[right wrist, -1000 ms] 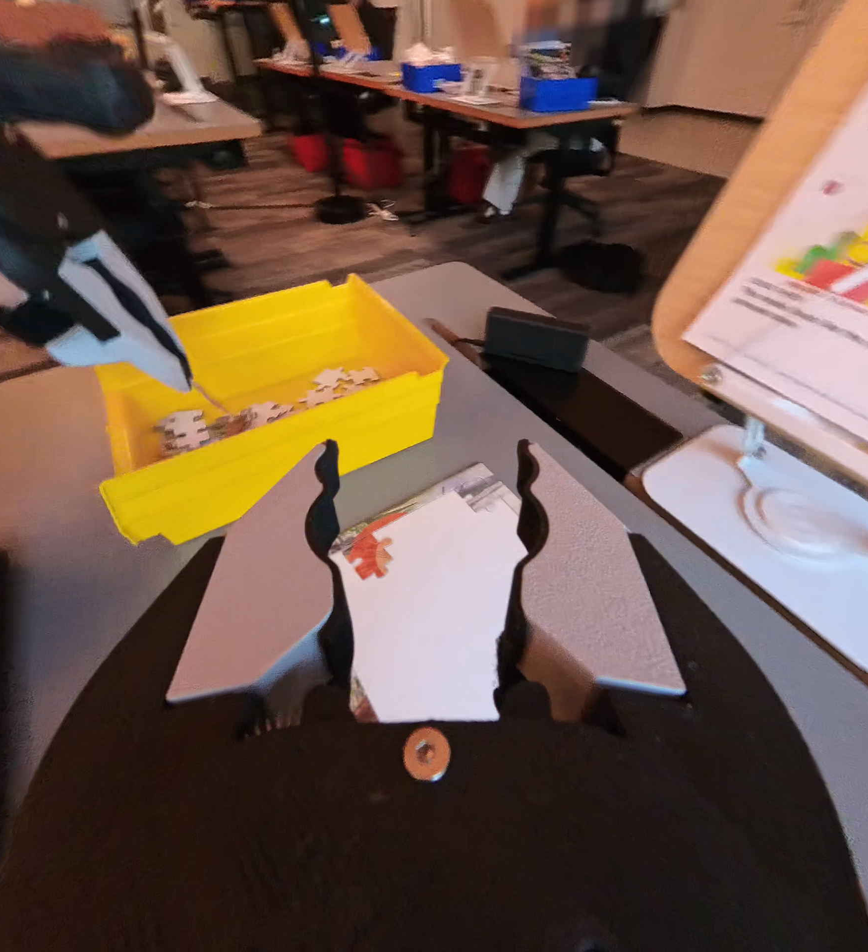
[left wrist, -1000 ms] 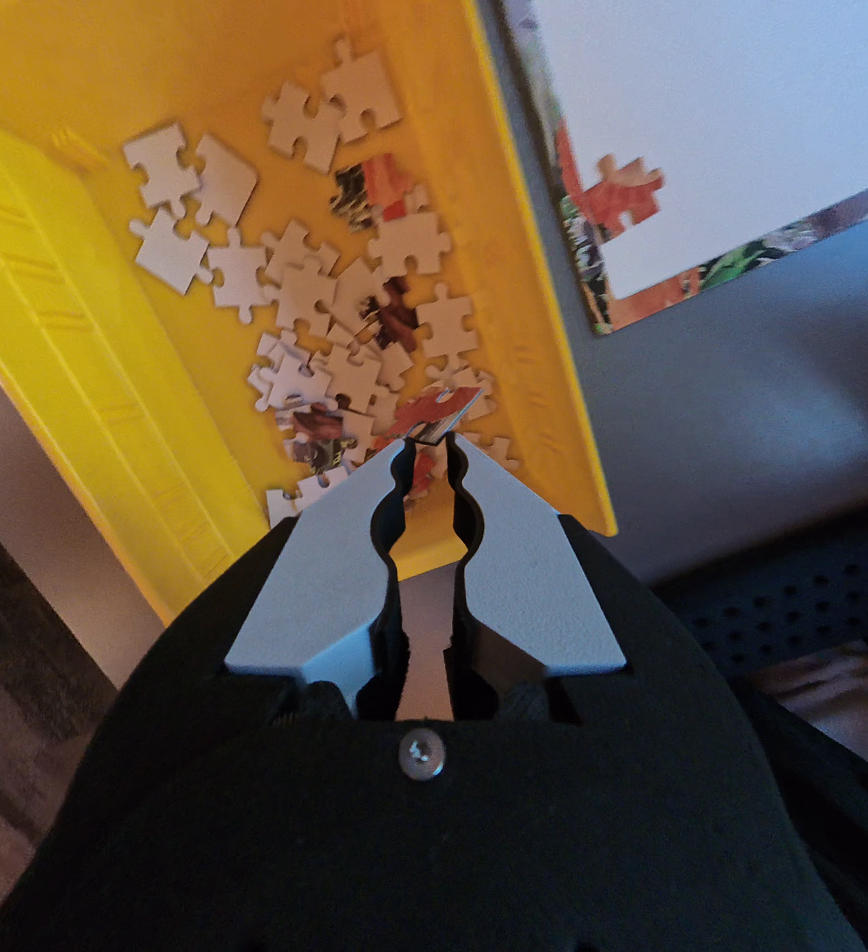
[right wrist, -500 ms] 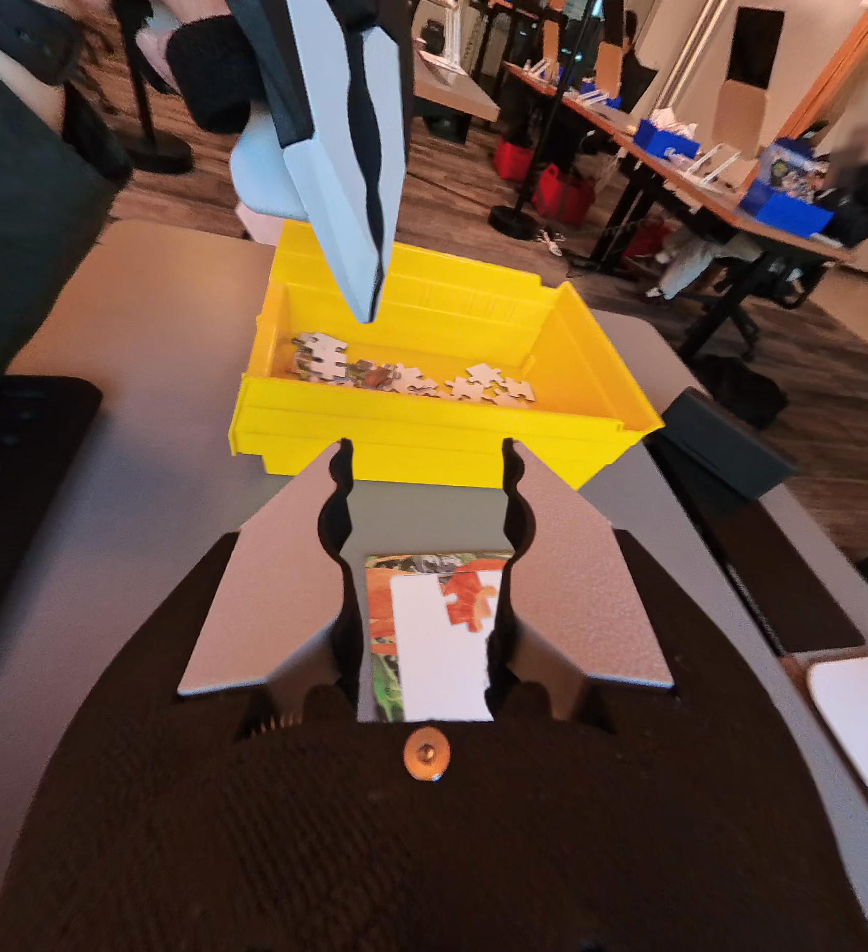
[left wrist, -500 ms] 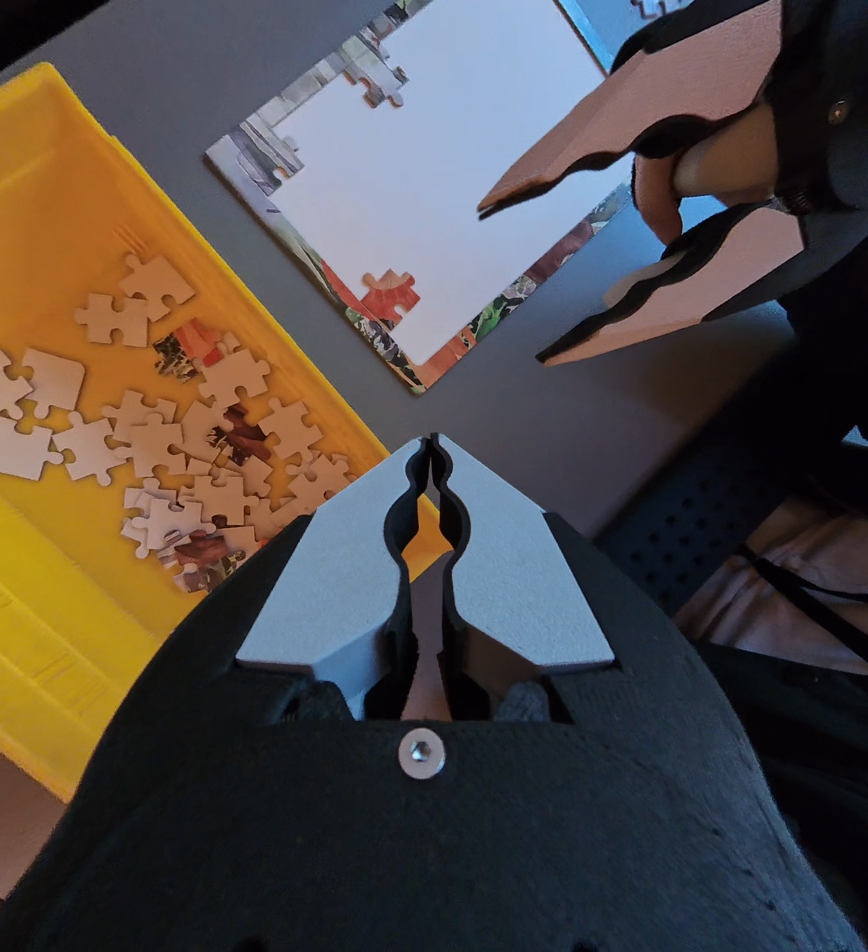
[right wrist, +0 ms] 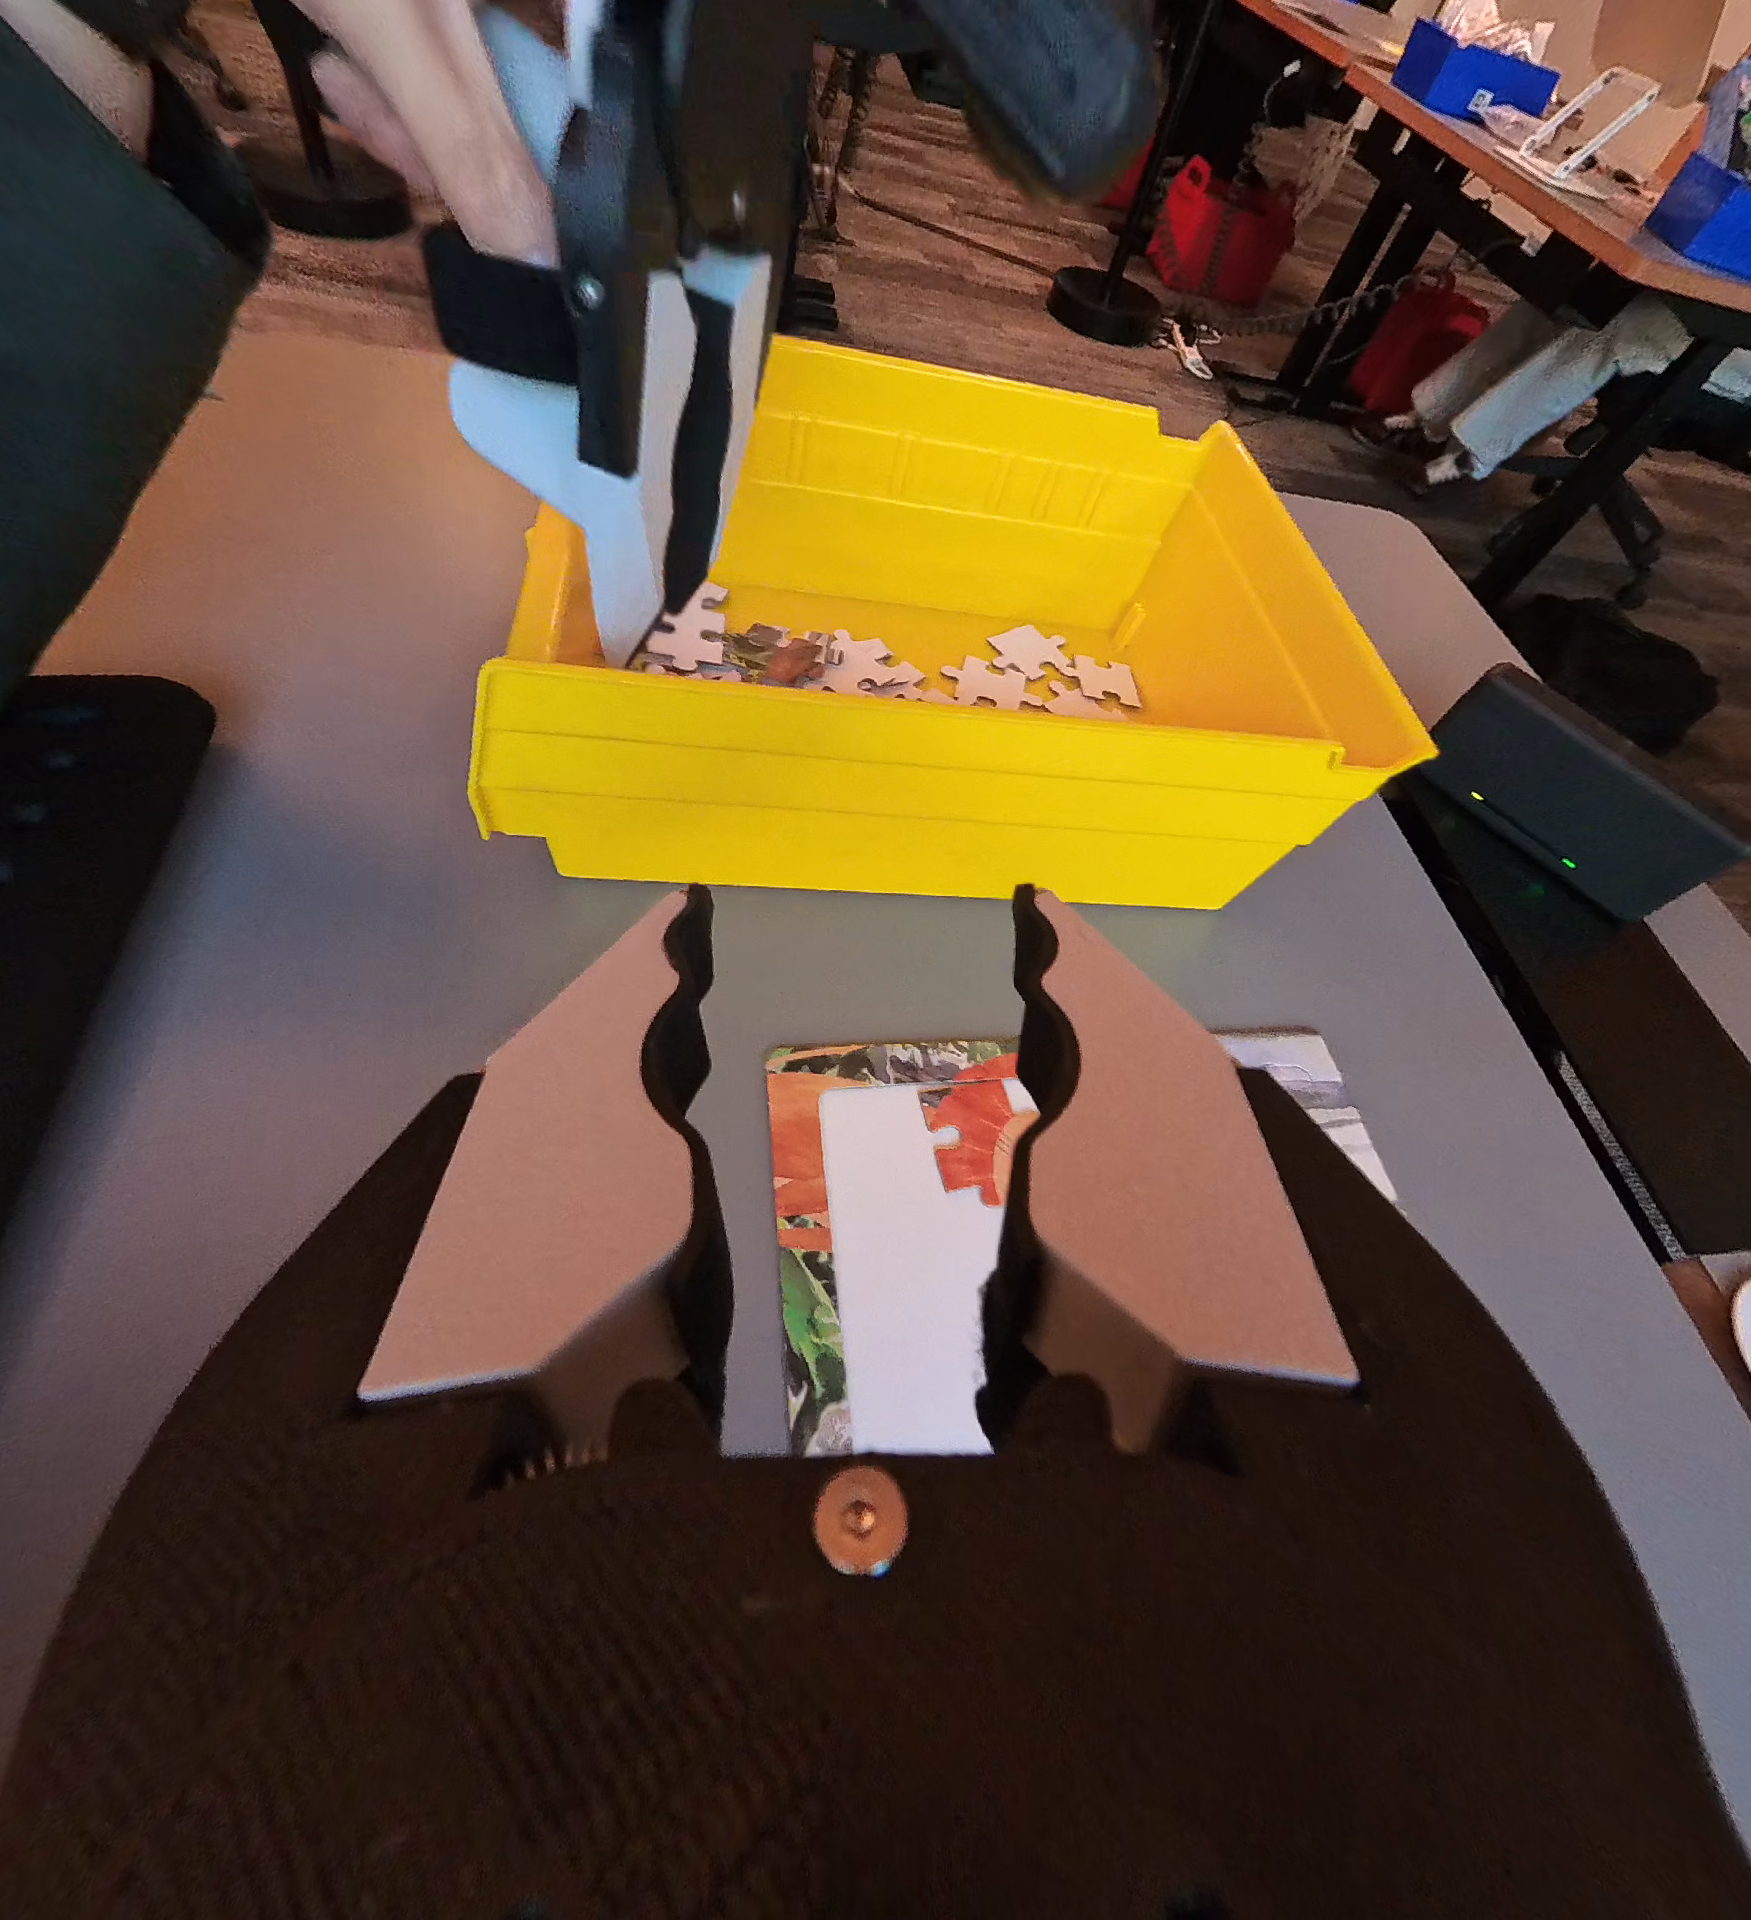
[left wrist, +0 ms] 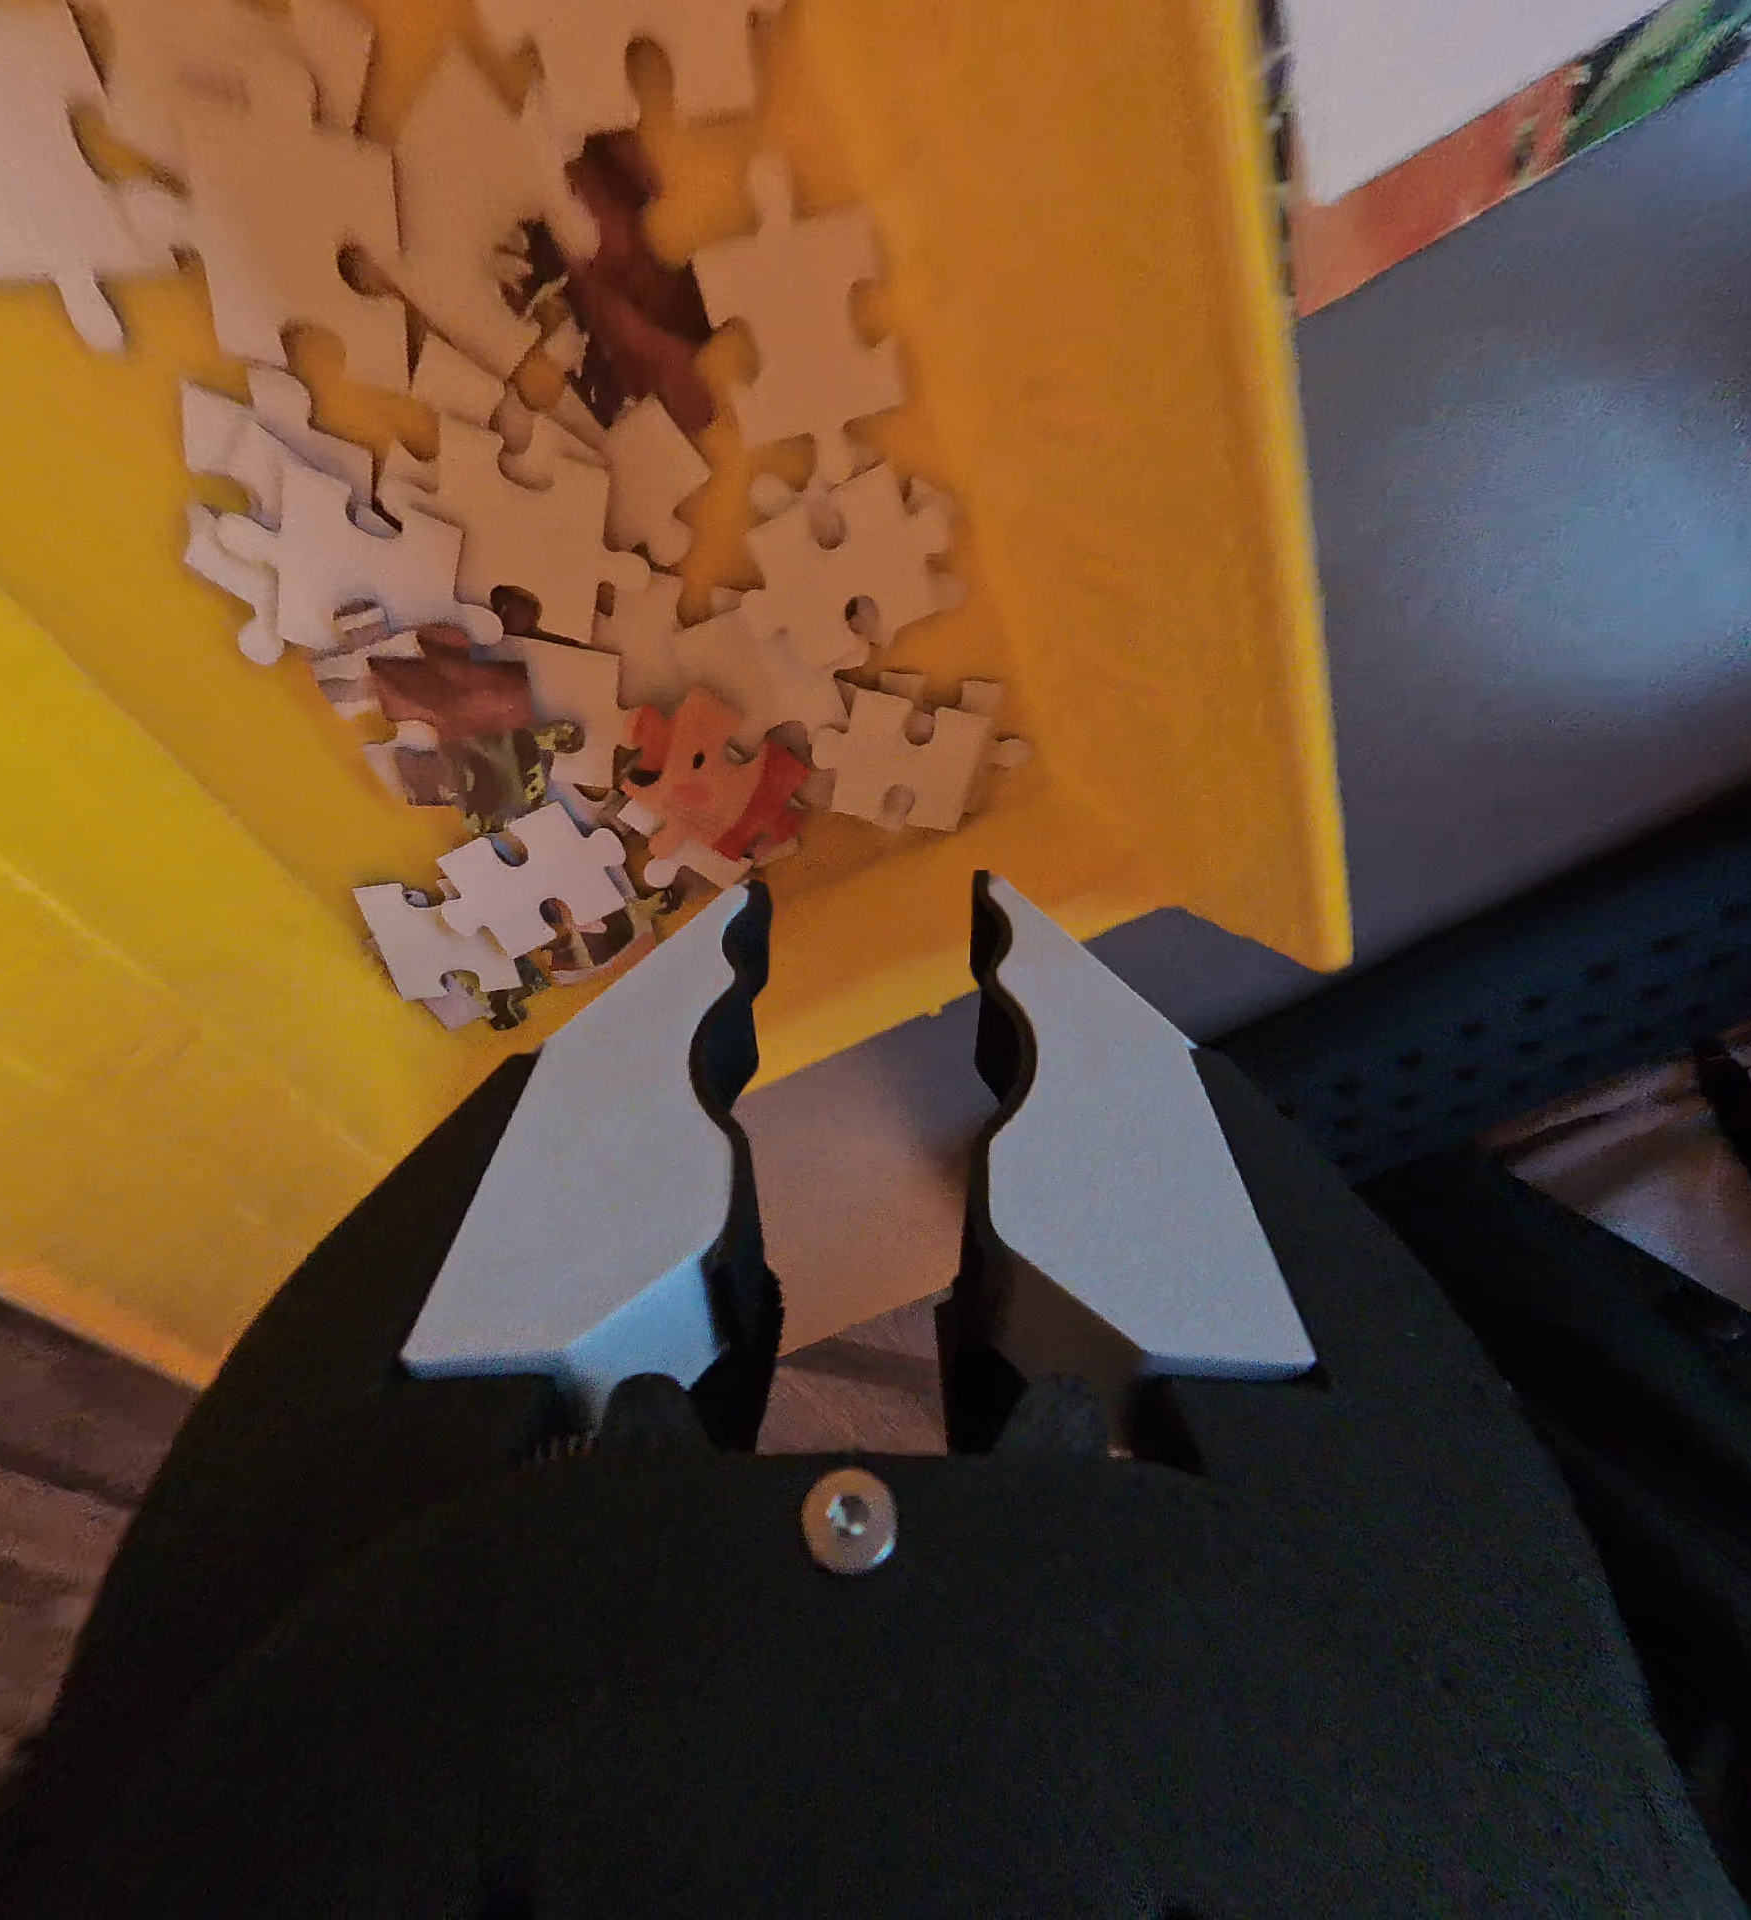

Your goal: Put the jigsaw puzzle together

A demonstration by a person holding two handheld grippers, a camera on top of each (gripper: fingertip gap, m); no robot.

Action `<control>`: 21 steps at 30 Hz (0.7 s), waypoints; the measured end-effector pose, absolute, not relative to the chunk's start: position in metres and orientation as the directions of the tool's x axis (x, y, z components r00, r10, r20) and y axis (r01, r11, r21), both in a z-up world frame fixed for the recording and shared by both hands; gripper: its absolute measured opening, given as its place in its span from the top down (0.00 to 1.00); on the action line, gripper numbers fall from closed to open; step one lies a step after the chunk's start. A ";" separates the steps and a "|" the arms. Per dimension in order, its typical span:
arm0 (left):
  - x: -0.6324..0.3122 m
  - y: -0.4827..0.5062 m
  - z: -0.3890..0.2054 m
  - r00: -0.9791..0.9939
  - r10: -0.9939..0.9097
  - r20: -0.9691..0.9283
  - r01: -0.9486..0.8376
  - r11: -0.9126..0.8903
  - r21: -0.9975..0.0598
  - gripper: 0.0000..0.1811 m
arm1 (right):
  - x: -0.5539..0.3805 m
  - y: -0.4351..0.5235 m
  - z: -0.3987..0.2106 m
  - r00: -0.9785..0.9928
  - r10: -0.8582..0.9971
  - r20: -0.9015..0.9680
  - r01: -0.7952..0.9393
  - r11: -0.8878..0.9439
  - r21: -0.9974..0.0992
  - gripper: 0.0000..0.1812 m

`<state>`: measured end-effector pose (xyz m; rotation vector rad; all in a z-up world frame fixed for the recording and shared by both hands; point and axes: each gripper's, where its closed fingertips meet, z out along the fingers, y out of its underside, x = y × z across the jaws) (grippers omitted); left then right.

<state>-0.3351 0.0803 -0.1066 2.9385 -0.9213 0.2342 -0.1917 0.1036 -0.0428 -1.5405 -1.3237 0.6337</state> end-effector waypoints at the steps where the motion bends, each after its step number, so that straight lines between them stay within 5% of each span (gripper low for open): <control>1: -0.335 0.081 -0.113 0.817 -0.545 0.188 -0.559 -0.828 0.031 0.79 | -0.191 0.104 -0.043 0.276 0.940 0.200 0.437 0.063 -0.897 0.68; 21: -0.324 0.088 -0.156 0.683 -0.614 0.395 -0.685 -0.727 0.055 0.86 | -0.185 0.106 -0.044 0.272 0.940 0.206 0.459 0.062 -0.886 0.68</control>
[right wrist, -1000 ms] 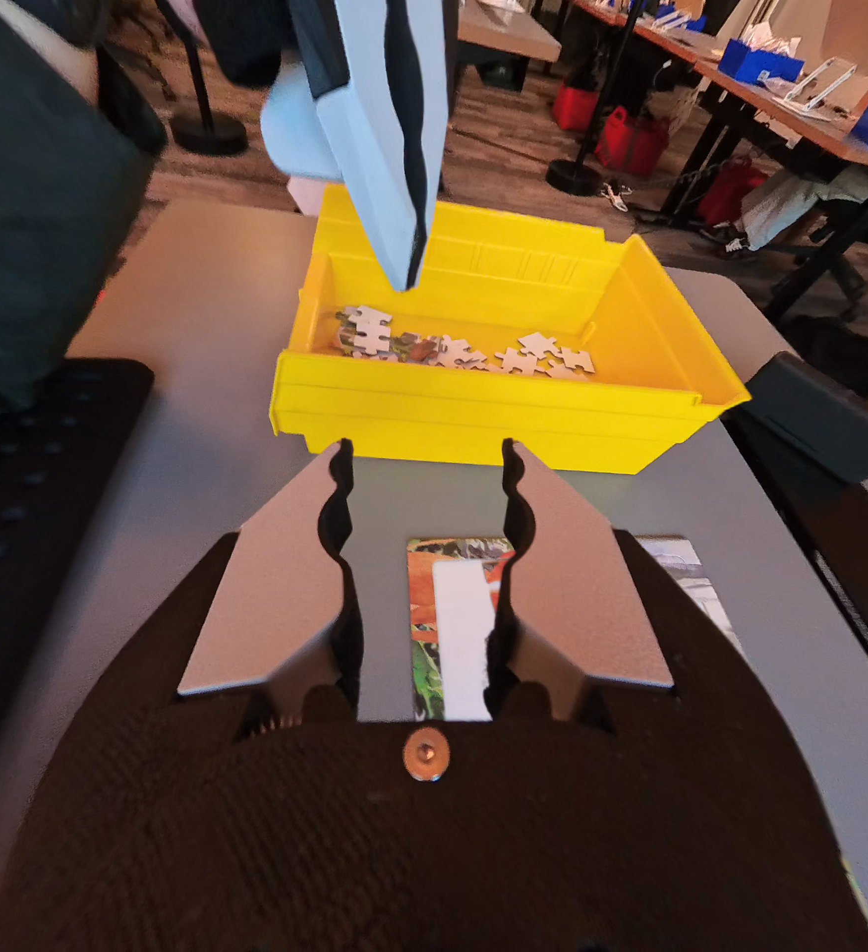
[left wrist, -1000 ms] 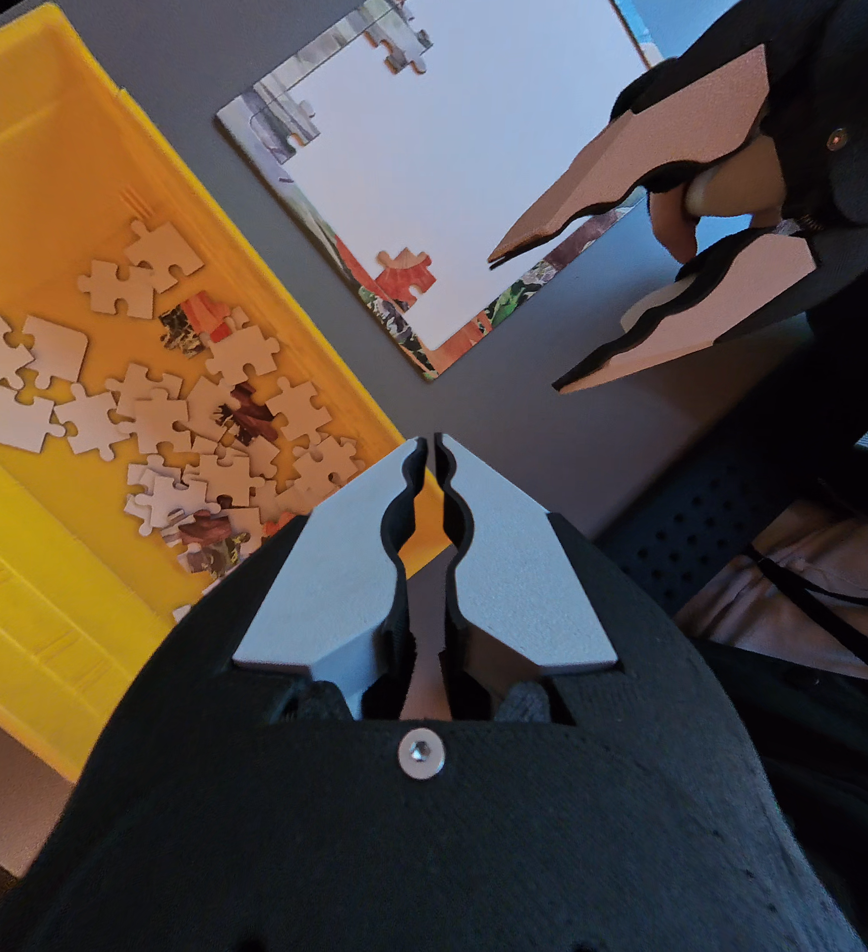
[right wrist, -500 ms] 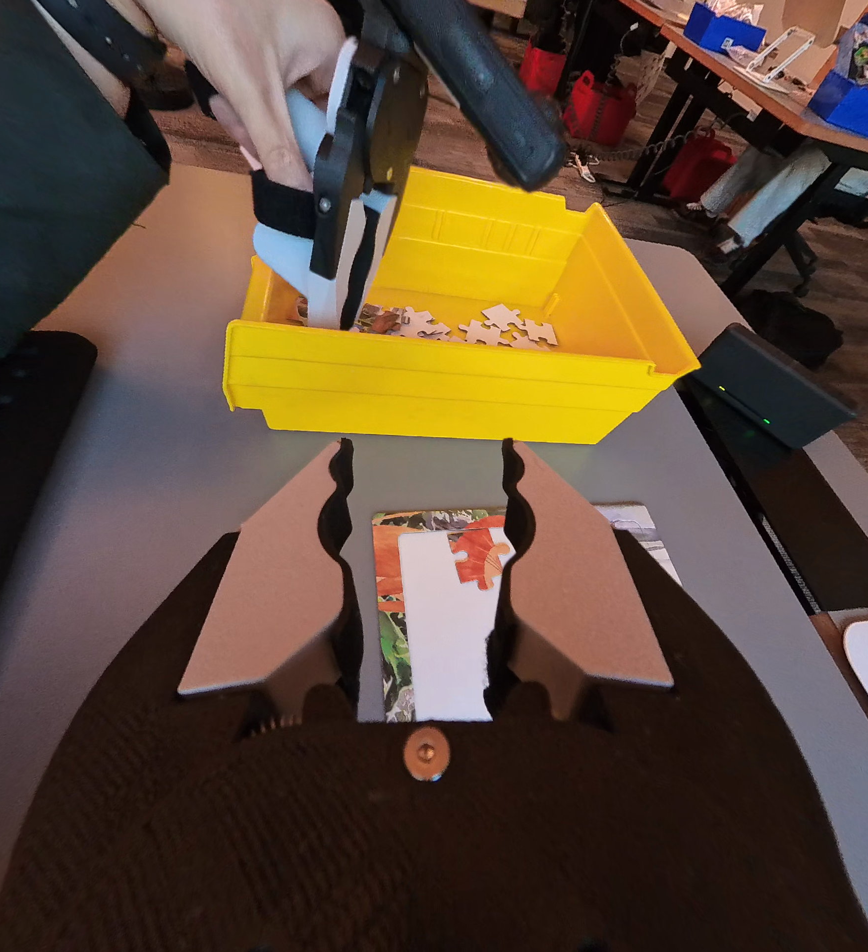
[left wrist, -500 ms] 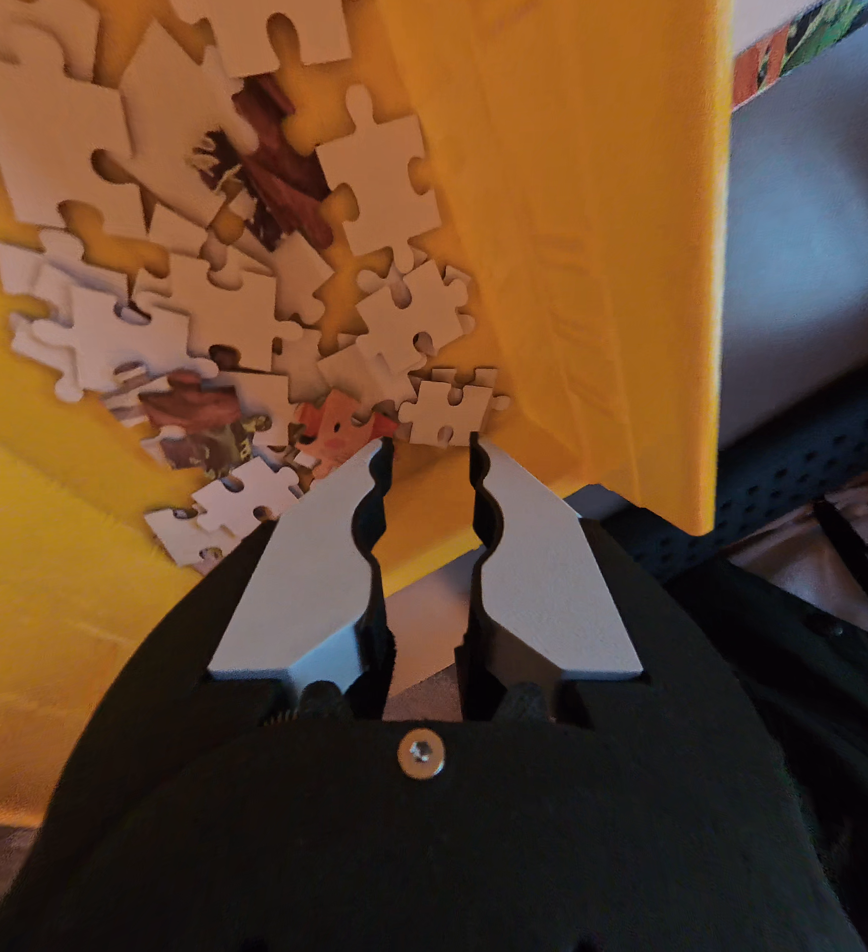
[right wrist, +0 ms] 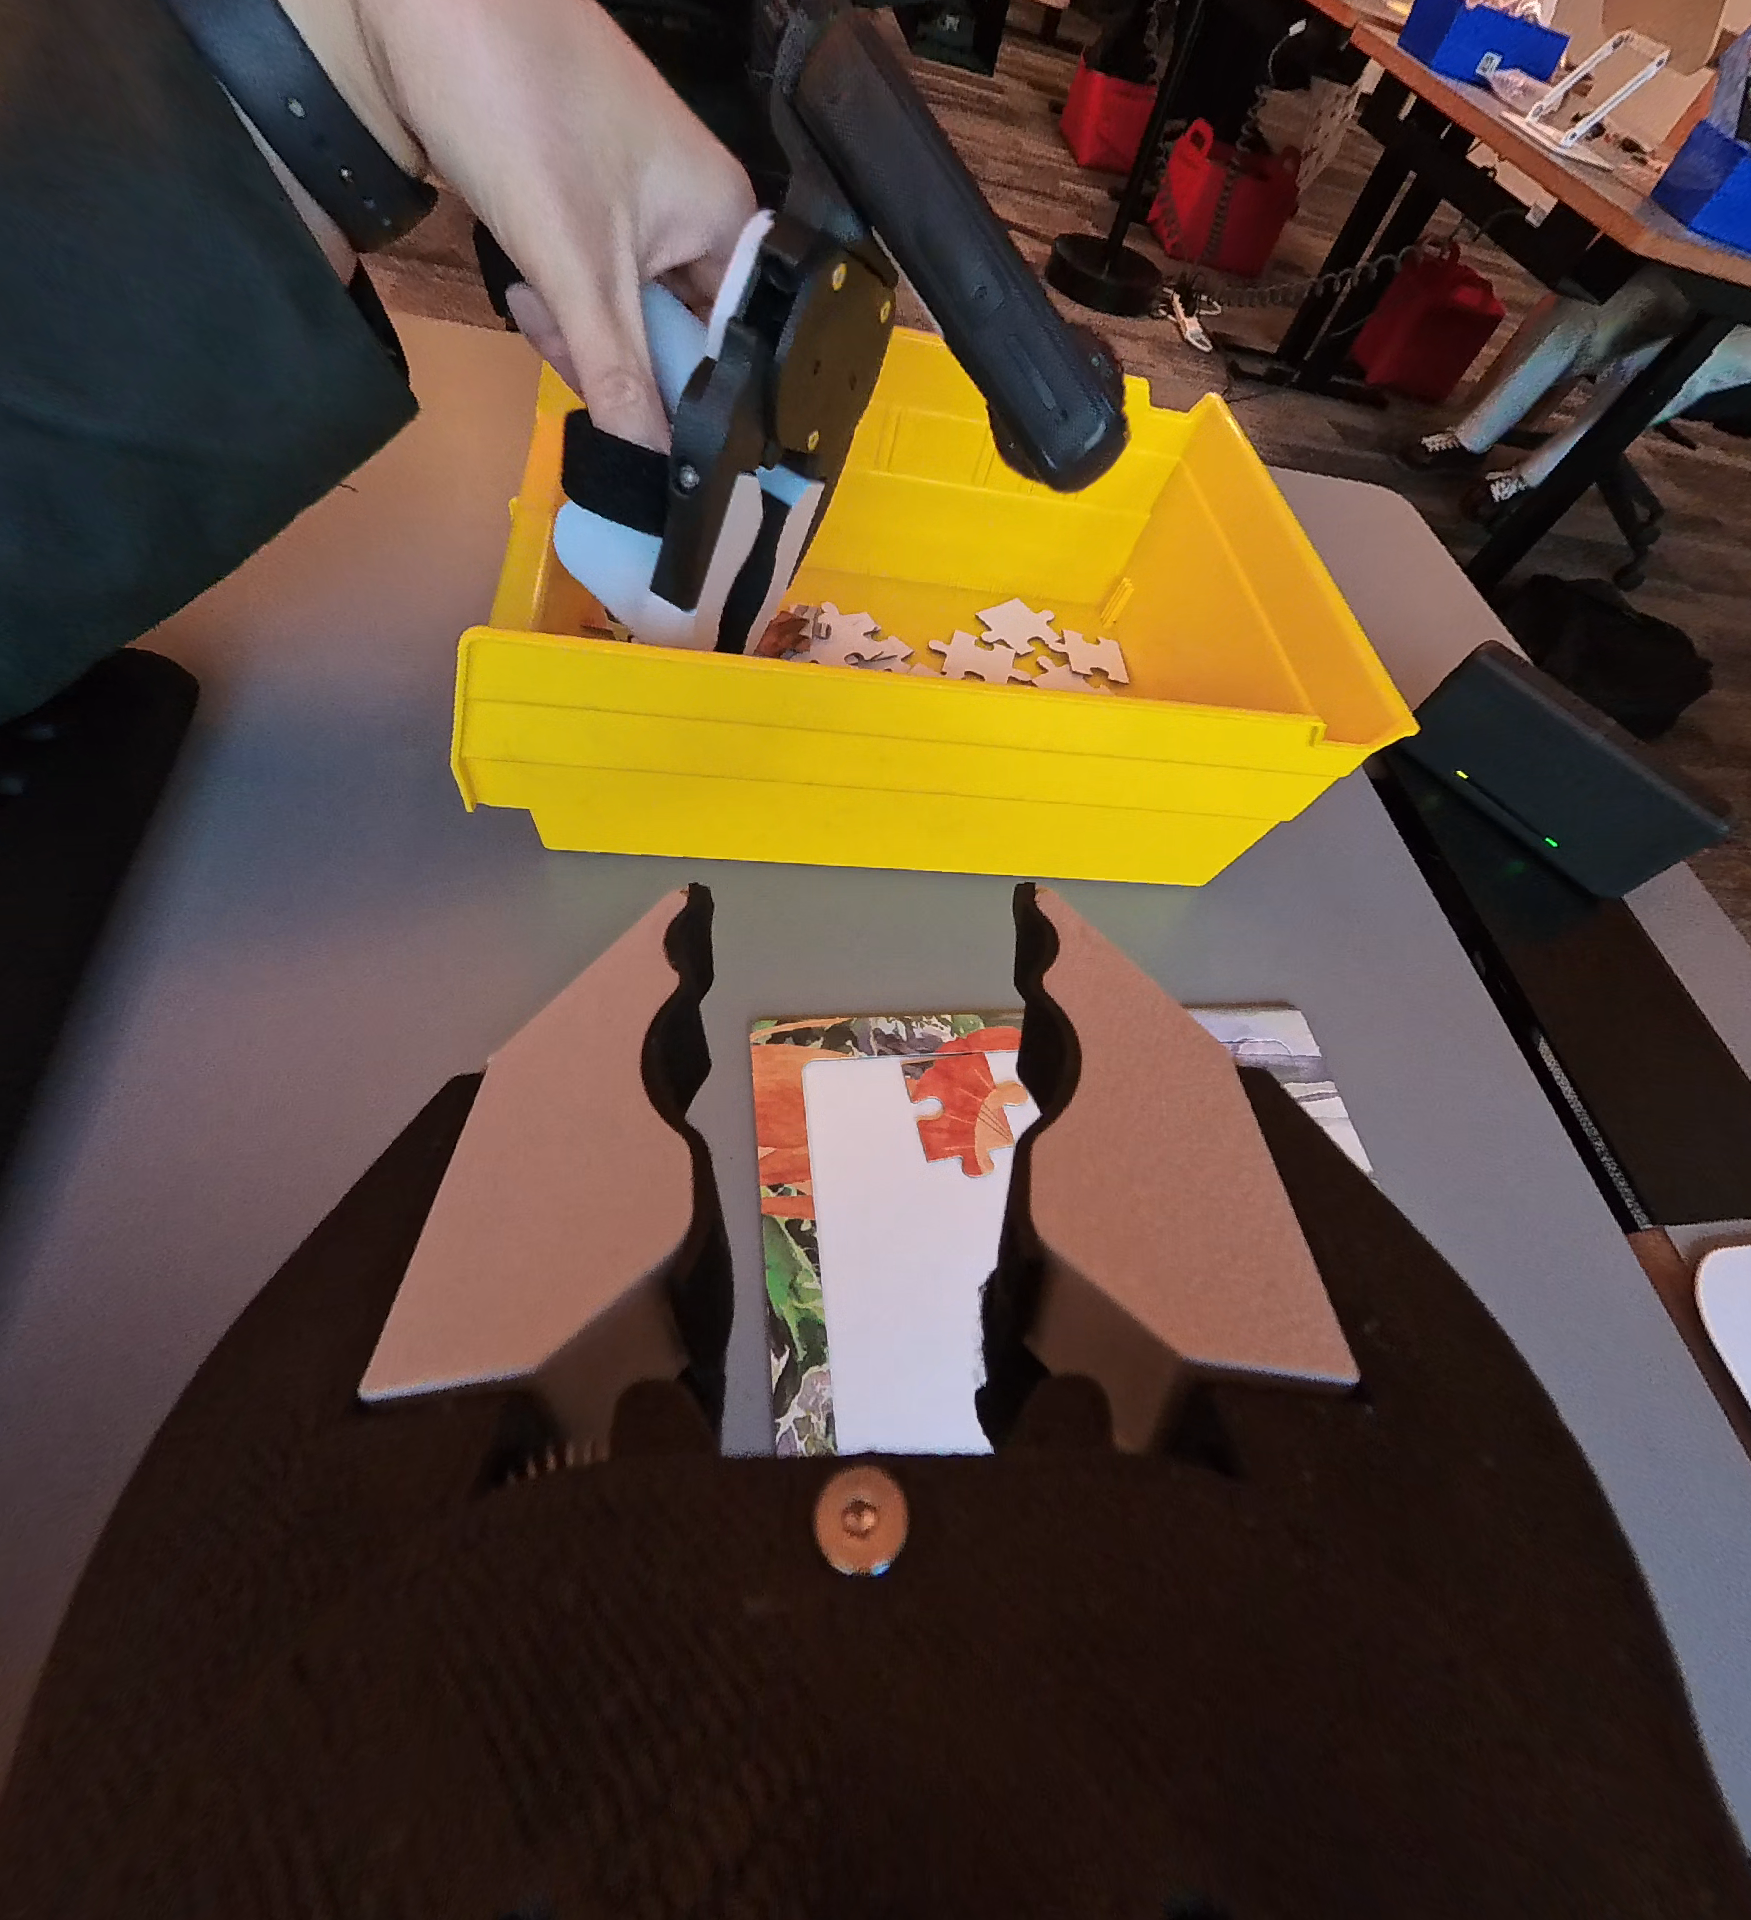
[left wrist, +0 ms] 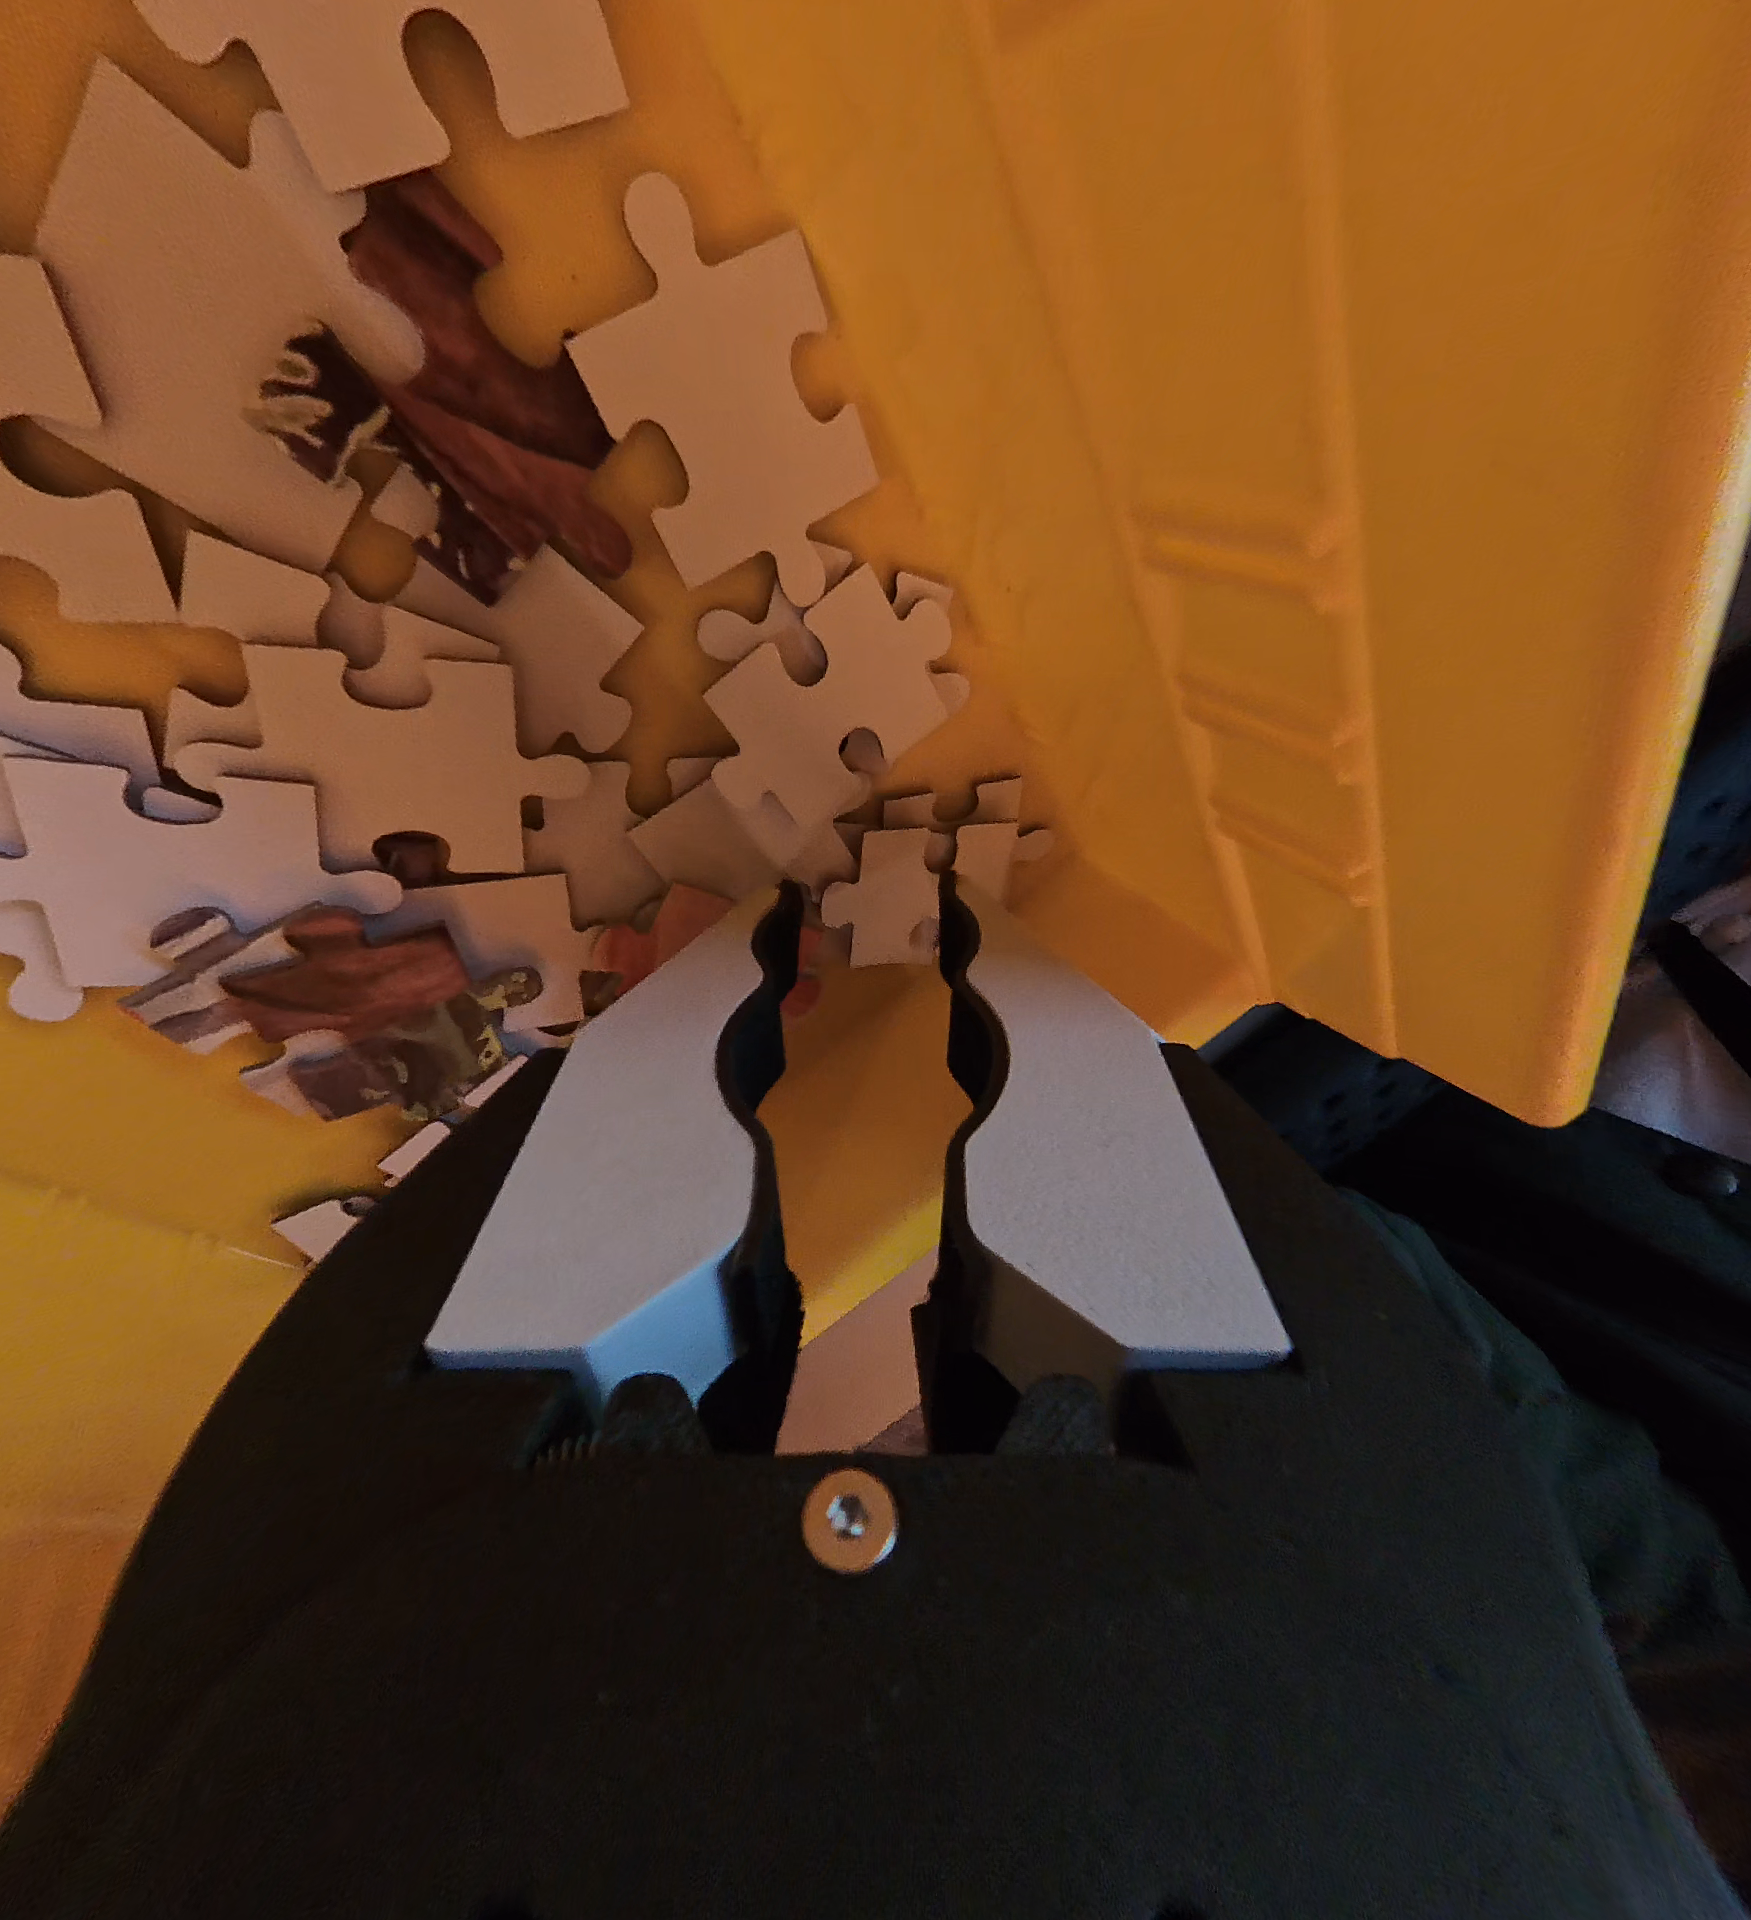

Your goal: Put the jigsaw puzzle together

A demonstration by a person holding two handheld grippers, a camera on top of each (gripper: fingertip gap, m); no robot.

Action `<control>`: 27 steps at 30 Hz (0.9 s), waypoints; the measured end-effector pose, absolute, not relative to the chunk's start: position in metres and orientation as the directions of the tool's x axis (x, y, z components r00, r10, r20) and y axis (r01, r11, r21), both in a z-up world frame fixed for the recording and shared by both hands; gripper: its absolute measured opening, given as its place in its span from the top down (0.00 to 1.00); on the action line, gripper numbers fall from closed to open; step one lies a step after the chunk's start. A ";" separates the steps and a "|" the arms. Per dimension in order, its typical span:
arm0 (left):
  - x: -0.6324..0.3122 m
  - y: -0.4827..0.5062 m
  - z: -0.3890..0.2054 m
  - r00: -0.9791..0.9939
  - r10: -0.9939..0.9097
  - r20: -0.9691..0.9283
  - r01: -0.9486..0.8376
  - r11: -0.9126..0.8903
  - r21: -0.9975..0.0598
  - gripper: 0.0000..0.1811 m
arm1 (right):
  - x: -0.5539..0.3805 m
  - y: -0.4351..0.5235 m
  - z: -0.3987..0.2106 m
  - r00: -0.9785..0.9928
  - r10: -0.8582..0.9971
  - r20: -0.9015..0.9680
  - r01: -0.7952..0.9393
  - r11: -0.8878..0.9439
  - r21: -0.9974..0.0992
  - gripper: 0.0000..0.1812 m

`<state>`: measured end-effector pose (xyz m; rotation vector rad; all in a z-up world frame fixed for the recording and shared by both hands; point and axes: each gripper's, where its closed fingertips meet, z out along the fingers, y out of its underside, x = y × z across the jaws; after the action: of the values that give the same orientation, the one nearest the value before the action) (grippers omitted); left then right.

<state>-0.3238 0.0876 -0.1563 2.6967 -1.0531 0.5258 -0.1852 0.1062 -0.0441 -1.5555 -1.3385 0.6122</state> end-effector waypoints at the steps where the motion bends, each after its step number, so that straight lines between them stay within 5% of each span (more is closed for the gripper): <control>1: -0.323 0.087 -0.156 0.681 -0.606 0.410 -0.682 -0.729 0.055 0.88 | -0.185 0.106 -0.044 0.271 0.940 0.206 0.460 0.061 -0.886 0.68; 10: -0.319 0.078 -0.154 0.661 -0.555 0.505 -0.671 -0.738 0.067 0.89 | -0.184 0.108 -0.045 0.276 0.939 0.205 0.461 0.058 -0.885 0.68; 27: -0.303 0.072 -0.125 0.522 -0.534 0.665 -0.660 -0.747 -0.081 0.94 | -0.181 0.111 -0.045 0.285 0.930 0.234 0.480 0.073 -0.874 0.68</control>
<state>-0.3026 0.0717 -0.1250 2.5787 -1.0227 1.0310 -0.1811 0.1111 -0.0455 -1.5595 -1.3421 0.5671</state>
